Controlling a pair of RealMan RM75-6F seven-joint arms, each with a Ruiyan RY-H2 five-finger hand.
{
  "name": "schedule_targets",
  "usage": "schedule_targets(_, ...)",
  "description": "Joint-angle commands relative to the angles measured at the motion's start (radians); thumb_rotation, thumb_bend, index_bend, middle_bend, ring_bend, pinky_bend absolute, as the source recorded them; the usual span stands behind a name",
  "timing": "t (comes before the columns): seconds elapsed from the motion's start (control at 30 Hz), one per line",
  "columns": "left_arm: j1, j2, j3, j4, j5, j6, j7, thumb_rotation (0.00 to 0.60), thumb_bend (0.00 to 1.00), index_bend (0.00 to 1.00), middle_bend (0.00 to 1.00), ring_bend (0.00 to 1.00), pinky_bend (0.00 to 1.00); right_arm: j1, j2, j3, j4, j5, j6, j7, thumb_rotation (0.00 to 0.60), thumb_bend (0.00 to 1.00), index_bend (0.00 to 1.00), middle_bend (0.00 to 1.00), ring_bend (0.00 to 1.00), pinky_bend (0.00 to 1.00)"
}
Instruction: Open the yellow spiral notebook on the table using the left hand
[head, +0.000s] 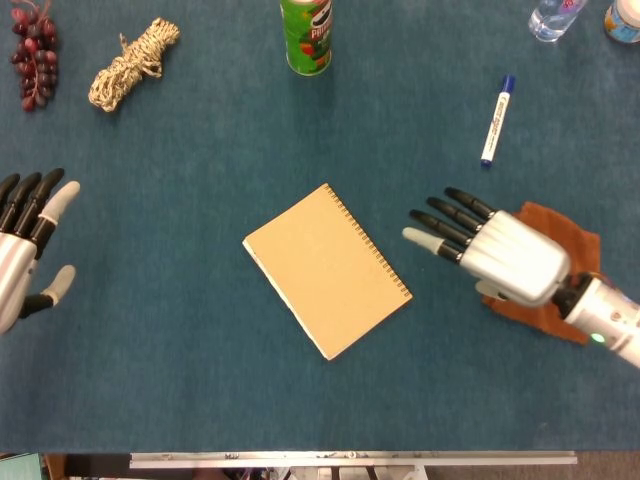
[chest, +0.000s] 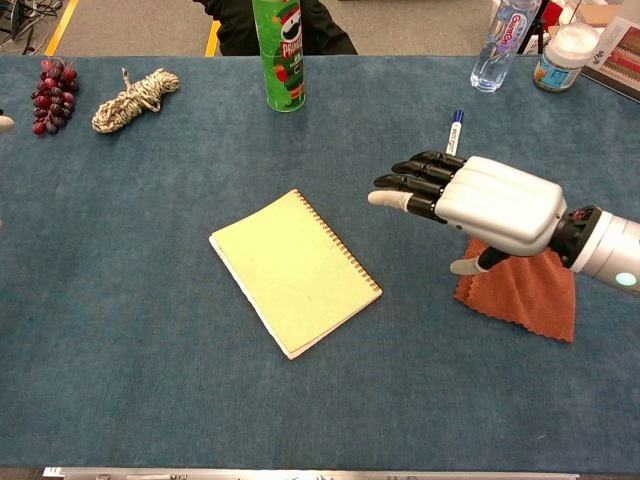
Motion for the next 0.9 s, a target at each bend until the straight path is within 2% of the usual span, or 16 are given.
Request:
schedule_targets(0.03,0.007,0.000,-0.002,0.000,0.004,0.005,-0.005,0.600,0.30,0.00,0.00,0.00,0.00,0.027,-0.036,-0.001,0.025,0.009,-0.030,-0.013,0.600,0.00,0.02,0.05,0.00,0.09)
schedule_targets(0.37,0.029,0.001,-0.014,0.008,0.008,0.014,-0.027,0.600,0.30,0.00,0.00,0.00,0.00,0.098,-0.175,-0.010,0.139,0.005,-0.074,-0.059,0.600,0.00,0.00,0.03,0.00,0.06)
schedule_targets(0.9,0.045,-0.004,-0.028,0.033,0.020,0.013,-0.063,0.600,0.30,0.00,0.00,0.00,0.00,0.163,-0.305,-0.027,0.262,0.019,-0.065,-0.063,0.600,0.00,0.00,0.03,0.00,0.06)
